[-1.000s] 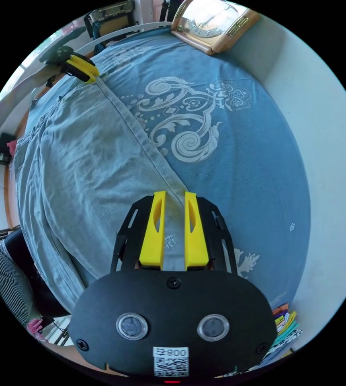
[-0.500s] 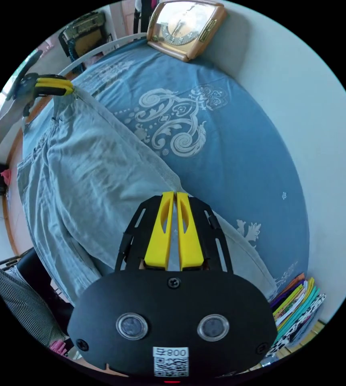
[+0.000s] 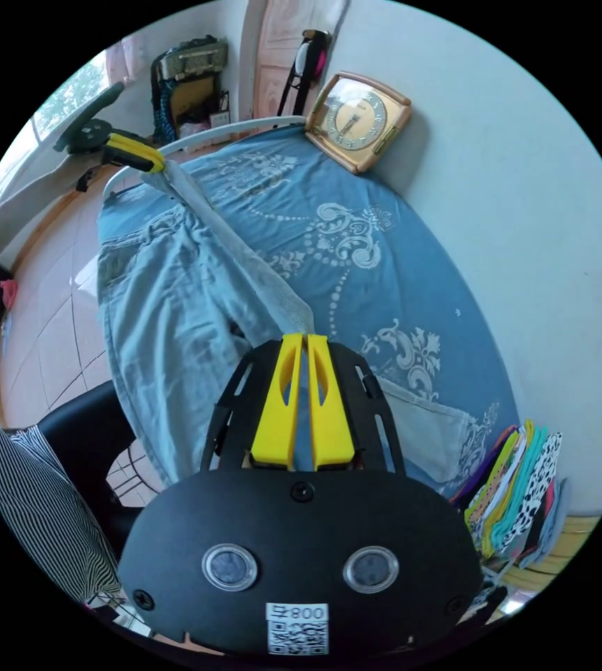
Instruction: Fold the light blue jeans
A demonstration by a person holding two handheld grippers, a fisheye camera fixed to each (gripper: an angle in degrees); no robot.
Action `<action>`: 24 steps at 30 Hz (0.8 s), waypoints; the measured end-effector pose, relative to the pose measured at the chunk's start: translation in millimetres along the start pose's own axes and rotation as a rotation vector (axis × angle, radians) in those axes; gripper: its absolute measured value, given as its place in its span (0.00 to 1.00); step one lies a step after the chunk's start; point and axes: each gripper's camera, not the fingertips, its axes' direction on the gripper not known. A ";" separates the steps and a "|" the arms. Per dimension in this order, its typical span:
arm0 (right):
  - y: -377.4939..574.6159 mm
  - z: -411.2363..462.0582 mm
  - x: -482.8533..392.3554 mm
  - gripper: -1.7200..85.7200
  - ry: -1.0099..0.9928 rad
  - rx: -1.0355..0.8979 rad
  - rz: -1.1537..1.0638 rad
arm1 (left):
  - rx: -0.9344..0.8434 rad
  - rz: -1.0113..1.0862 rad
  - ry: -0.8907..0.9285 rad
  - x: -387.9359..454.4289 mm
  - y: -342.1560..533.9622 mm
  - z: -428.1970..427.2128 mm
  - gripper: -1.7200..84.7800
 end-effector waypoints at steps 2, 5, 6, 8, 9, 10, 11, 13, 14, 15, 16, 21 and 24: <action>17.0 -13.8 -27.6 0.03 0.004 -0.005 -0.011 | -0.013 0.005 -0.001 9.3 26.9 -5.1 0.03; 40.0 -29.8 -68.9 0.03 -0.006 -0.028 -0.020 | -0.030 -0.020 0.027 21.0 71.2 -8.2 0.03; 47.9 -34.6 -85.1 0.03 -0.006 -0.036 -0.035 | -0.044 -0.024 0.028 26.0 87.7 -7.5 0.03; 57.8 -39.0 -108.1 0.03 -0.005 -0.055 -0.049 | -0.062 -0.029 0.034 33.1 111.6 -5.3 0.03; 62.7 -40.3 -122.2 0.03 -0.005 -0.071 -0.062 | -0.077 -0.025 0.032 38.0 126.8 -3.3 0.03; 66.9 -41.6 -135.9 0.03 -0.005 -0.087 -0.073 | -0.090 -0.025 0.033 42.1 141.5 -1.3 0.03; 68.6 -42.7 -142.5 0.03 -0.008 -0.093 -0.079 | -0.096 -0.026 0.034 43.9 148.6 -0.4 0.03; 74.7 -49.8 -166.2 0.03 -0.022 -0.099 -0.094 | -0.120 -0.026 0.024 49.9 176.7 2.8 0.03; 75.9 -51.4 -172.0 0.03 -0.021 -0.100 -0.101 | -0.126 -0.026 0.024 50.8 183.4 3.9 0.03; 77.7 -53.0 -182.8 0.03 -0.016 -0.108 -0.116 | -0.133 -0.034 0.035 51.8 196.6 6.5 0.03; 79.2 -52.3 -193.1 0.03 -0.009 -0.121 -0.130 | -0.135 -0.052 0.054 52.3 209.3 10.0 0.03; 85.9 -40.1 -225.8 0.03 -0.013 -0.184 -0.159 | -0.179 -0.090 0.076 63.0 251.7 31.3 0.03; 88.6 -38.4 -236.5 0.03 -0.020 -0.203 -0.164 | -0.177 -0.078 0.058 69.4 269.1 33.4 0.03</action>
